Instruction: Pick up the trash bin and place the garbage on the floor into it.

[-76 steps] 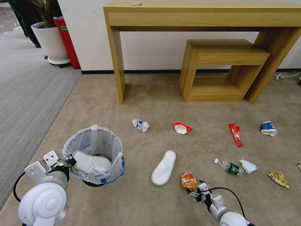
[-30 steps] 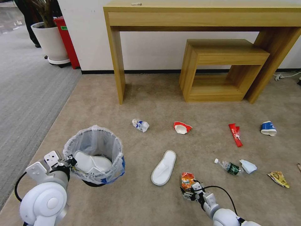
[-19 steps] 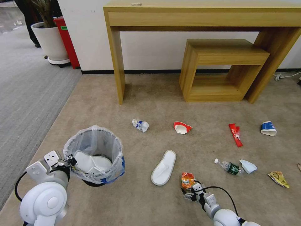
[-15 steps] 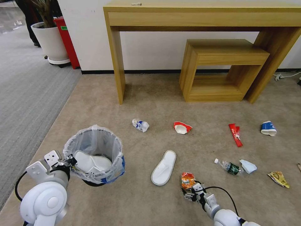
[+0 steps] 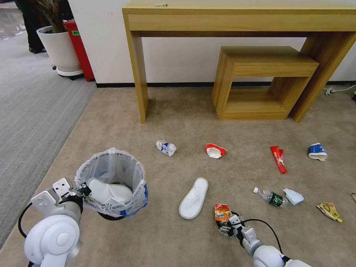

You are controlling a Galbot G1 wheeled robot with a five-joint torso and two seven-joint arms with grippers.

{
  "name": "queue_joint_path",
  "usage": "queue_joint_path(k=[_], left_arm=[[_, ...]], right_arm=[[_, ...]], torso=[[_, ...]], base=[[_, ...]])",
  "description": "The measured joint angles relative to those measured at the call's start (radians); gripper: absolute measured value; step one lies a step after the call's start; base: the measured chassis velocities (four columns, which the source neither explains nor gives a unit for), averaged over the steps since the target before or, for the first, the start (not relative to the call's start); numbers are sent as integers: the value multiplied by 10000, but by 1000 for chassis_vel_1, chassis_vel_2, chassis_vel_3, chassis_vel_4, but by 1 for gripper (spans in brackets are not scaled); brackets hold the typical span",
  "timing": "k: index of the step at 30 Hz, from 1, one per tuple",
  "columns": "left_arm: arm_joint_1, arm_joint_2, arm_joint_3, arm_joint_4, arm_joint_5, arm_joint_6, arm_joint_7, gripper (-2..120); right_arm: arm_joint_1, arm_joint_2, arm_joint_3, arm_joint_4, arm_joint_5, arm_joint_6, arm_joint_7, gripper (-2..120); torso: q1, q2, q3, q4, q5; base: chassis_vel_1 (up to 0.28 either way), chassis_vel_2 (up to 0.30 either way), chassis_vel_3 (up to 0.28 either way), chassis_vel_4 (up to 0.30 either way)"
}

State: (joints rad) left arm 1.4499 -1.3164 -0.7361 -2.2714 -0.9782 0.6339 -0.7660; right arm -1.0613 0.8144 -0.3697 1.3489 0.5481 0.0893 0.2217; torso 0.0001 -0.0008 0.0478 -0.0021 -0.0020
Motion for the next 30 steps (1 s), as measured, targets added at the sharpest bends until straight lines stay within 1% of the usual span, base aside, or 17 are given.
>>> queue_joint_path(k=[7, 9, 10, 13, 14, 16, 17, 18, 20, 21, 22, 23, 24, 25, 28, 29, 30], left_arm=[[-20, -20, 18, 5, 12, -12, 13, 1], [-32, -17, 18, 21, 13, -17, 15, 1], [-32, -17, 18, 21, 13, -17, 15, 1], [-67, -11, 29, 47, 17, -22, 17, 1], [-67, -11, 29, 47, 17, -22, 17, 1], [-74, -8, 39, 61, 17, -26, 17, 1], [-75, -3, 39, 67, 18, -26, 17, 1], [-75, -3, 39, 67, 18, -26, 17, 1], [-75, 12, 40, 68, 19, -30, 17, 1], [-75, 12, 40, 68, 19, -30, 17, 1], [-79, 21, 40, 70, 18, -33, 17, 1], [-87, 25, 39, 70, 19, -33, 17, 1], [-96, 31, 39, 73, 19, -36, 17, 1], [-96, 31, 39, 73, 19, -36, 17, 1], [-107, 31, 40, 96, 18, -39, 17, 1], [-107, 31, 40, 96, 18, -39, 17, 1], [-116, 31, 47, 109, 18, -41, 17, 1]], right_arm=[[43, -16, -88, -51, -22, 52, -40, 88], [36, -22, -88, -52, -34, 68, -39, 84], [36, -22, -88, -52, -34, 68, -39, 84], [12, -18, -75, -52, -59, 105, -32, 73], [12, -18, -75, -52, -59, 105, -32, 73], [13, 1, -71, -52, -81, 134, -19, 64], [19, 10, -70, -52, -84, 146, -10, 57], [19, 10, -70, -52, -84, 146, -10, 57], [34, 15, -67, -50, -91, 160, 12, 48], [34, 15, -67, -50, -91, 160, 12, 48], [43, 15, -61, -39, -104, 165, 23, 41], [48, 13, -58, -25, -107, 168, 31, 38], [52, 9, -51, -15, -108, 171, 36, 32], [52, 9, -51, -15, -108, 171, 36, 32], [40, 0, -24, -13, -117, 189, 45, 18], [40, 0, -24, -13, -117, 189, 45, 18], [35, -1, -19, -13, -120, 203, 45, 12]], torso=[[0, 0, 0, 0, 0], [0, 0, 0, 0, 0], [0, 0, 0, 0, 0], [0, 0, 0, 0, 0], [0, 0, 0, 0, 0], [0, 0, 0, 0, 1], [0, 0, 0, 0, 0], [0, 0, 0, 0, 0], [0, 0, 0, 0, 0], [0, 0, 0, 0, 0], [0, 0, 0, 0, 0], [0, 0, 0, 0, 0], [0, 1, 0, 0, 0], [0, 1, 0, 0, 0], [0, 0, 0, 0, 0], [0, 0, 0, 0, 0], [0, 0, 0, 0, 0]], base=[[0, 0, 0, 0], [0, 0, 0, 0], [0, 0, 0, 0], [0, 0, 0, 0], [0, 0, 0, 0], [0, 0, 0, 0], [0, 0, 0, 0], [0, 0, 0, 0], [0, 0, 0, 0], [0, 0, 0, 0], [0, 0, 0, 0], [0, 0, 0, 0], [0, 0, 0, 0], [0, 0, 0, 0], [0, 0, 0, 0], [0, 0, 0, 0], [0, 0, 0, 0]])
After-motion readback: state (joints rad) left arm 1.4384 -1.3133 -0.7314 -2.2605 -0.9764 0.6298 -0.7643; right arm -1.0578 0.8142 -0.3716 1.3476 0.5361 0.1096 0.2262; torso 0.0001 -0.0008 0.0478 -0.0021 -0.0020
